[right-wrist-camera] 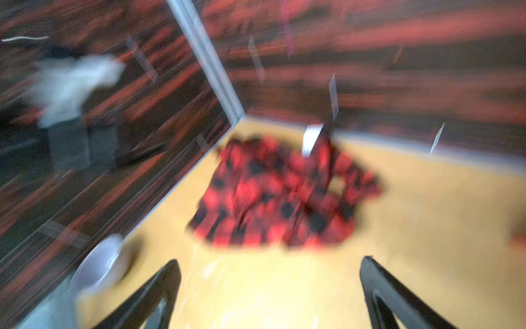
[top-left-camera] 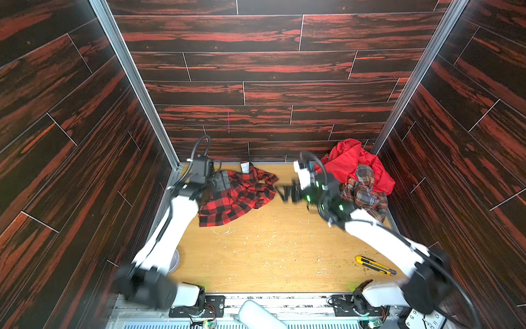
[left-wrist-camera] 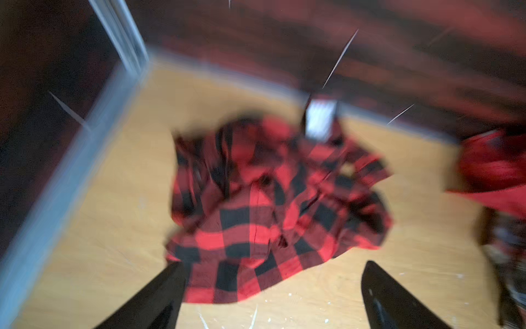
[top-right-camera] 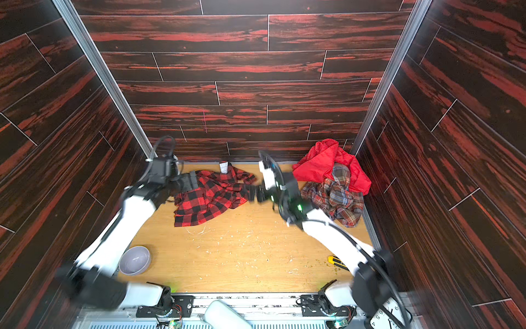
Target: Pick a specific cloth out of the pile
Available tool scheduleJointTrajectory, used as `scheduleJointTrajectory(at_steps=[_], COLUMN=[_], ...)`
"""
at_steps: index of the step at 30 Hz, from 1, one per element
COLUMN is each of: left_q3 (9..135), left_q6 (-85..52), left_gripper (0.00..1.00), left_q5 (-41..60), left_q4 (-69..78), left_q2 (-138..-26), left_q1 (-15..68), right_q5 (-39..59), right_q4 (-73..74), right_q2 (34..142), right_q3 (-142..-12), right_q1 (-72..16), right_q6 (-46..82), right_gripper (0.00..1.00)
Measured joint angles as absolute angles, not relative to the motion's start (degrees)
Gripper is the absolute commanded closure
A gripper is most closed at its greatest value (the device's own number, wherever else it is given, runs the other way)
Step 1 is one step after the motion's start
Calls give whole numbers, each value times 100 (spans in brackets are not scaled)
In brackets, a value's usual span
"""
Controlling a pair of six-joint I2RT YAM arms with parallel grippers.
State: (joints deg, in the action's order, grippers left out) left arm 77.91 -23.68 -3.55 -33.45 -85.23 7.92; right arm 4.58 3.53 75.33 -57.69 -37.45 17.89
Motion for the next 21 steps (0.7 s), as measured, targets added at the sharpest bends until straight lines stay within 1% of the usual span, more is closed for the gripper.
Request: scheduleJointTrajectory(at_steps=[5, 9, 13, 15, 16, 17, 18, 19, 21], left_q3=[7876, 8759, 9393, 9441, 9441, 9465, 9500, 9526, 9550], left_q6=[-2668, -2683, -2714, -2779, -2803, -2834, -2888, -2888, -2858], left_gripper=[1, 2, 5, 11, 15, 23, 34, 46, 78], left_q5=[64, 303, 510, 589, 604, 635, 657, 663, 666], left_q4=[-3234, -3339, -3323, -3260, -3264, -3280, -3297, -3317, -3347], left_q2=[-9535, -10451, -11209, -11483, -11594, -11716, -11852, -11961, -12114], left_q1=[399, 316, 316, 318, 318, 318, 322, 322, 322], right_q5=[489, 469, 342, 307, 292, 281, 276, 274, 276], right_q4=[255, 239, 86, 12, -1, -14, -23, -30, -45], right_q2=[6781, 6420, 6305, 6287, 6285, 6283, 6283, 6283, 6283], right_q3=[-4834, -4449, -4327, -4320, -4320, -4320, -4320, -4320, -4320], right_q1=[-4222, -4427, -4429, -4431, -4431, -4431, -4431, -4431, -4431], right_q6=[2040, 2115, 2099, 2073, 2062, 2053, 2049, 2045, 2043], right_gripper=[1, 1, 1, 1, 1, 1, 1, 1, 1])
